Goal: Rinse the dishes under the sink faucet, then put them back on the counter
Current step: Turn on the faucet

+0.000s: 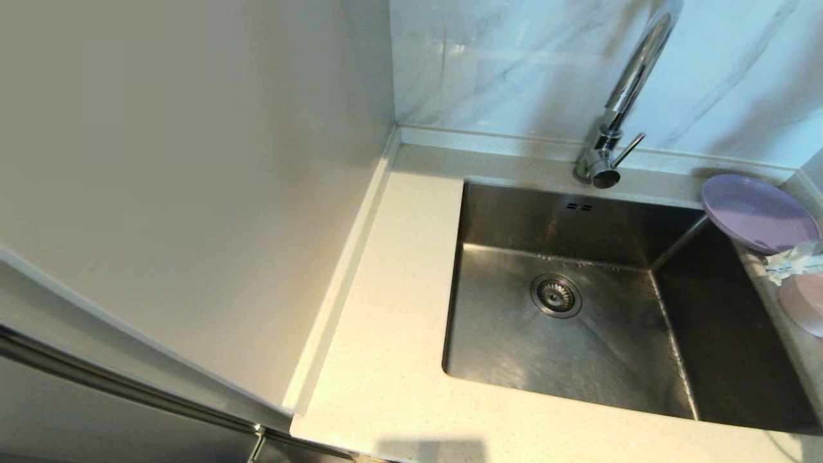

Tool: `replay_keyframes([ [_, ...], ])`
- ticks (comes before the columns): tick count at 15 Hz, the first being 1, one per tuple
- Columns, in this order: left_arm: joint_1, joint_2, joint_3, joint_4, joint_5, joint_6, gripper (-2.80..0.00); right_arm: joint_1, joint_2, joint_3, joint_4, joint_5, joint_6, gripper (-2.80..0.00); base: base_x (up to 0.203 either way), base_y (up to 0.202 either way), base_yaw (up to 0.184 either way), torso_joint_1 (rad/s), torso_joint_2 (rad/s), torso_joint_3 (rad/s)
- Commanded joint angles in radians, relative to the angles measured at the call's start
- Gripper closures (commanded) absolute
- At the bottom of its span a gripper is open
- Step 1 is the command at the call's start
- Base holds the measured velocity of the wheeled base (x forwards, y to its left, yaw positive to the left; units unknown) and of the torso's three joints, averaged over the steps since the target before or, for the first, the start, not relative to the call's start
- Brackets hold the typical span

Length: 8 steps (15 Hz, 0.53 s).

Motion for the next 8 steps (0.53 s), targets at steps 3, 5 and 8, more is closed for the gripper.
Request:
replay_keyframes([
  [3, 0.0, 0.0, 0.0, 0.0, 0.001, 0.0, 0.0, 0.005, 0.006, 0.002, -0.21, 0.105, 0.216, 0.0, 0.0, 0.0, 0.0, 0.0, 0.0, 0.0],
  [5, 0.0, 0.0, 0.0, 0.0, 0.0, 0.0, 0.0, 0.036, 0.011, 0.003, -0.44, 0.108, 0.508, 0.0, 0.0, 0.0, 0.0, 0.0, 0.0, 0.0],
  [8, 0.0, 0.0, 0.0, 0.0, 0.0, 0.0, 0.0, 0.115, 0.032, 0.004, -0.821, 0.037, 0.96, 0.0, 0.0, 0.0, 0.0, 0.0, 0.0, 0.0],
])
